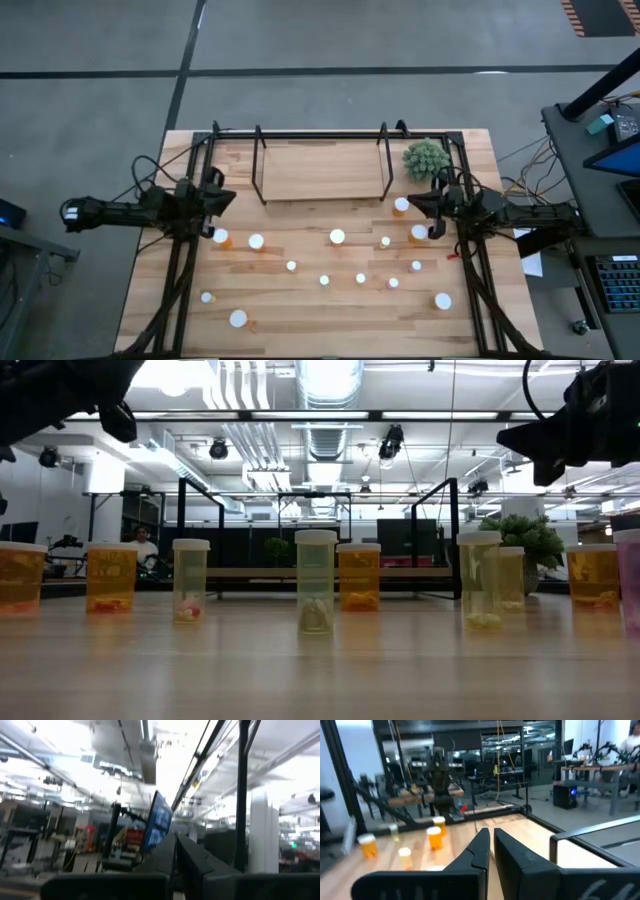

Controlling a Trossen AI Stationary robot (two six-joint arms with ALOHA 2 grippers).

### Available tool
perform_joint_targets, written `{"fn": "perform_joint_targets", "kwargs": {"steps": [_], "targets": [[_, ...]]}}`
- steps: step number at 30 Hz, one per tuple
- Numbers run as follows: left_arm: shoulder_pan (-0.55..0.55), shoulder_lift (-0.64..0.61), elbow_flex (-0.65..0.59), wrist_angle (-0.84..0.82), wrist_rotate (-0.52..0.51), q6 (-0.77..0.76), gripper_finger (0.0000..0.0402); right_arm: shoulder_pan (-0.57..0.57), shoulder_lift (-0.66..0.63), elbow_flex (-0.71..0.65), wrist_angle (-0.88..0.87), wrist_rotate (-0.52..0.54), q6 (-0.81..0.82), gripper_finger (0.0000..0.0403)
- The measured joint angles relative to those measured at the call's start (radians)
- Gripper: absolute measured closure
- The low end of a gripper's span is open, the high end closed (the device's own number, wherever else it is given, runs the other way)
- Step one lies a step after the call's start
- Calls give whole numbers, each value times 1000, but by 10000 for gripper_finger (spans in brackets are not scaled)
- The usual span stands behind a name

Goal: Pick and place medicine bottles onto shelf by color
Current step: Put the large orange pill bottle on the shelf

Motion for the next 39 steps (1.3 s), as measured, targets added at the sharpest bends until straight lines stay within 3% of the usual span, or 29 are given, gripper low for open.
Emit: {"fn": "perform_joint_targets", "kwargs": {"steps": [11, 17, 22, 39], "targets": [[0, 0, 14, 72, 0, -1, 402, -3, 2, 2, 231, 24, -11, 385], [0, 4, 14, 78, -1, -1, 402, -2, 21, 51, 296, -84, -85, 385], [0, 15, 15, 78, -9, 11, 402, -2, 47, 60, 293, -86, -189, 385], [0, 45, 6, 78, -58, 26, 402, -2, 56, 60, 273, -66, -193, 385]]}}
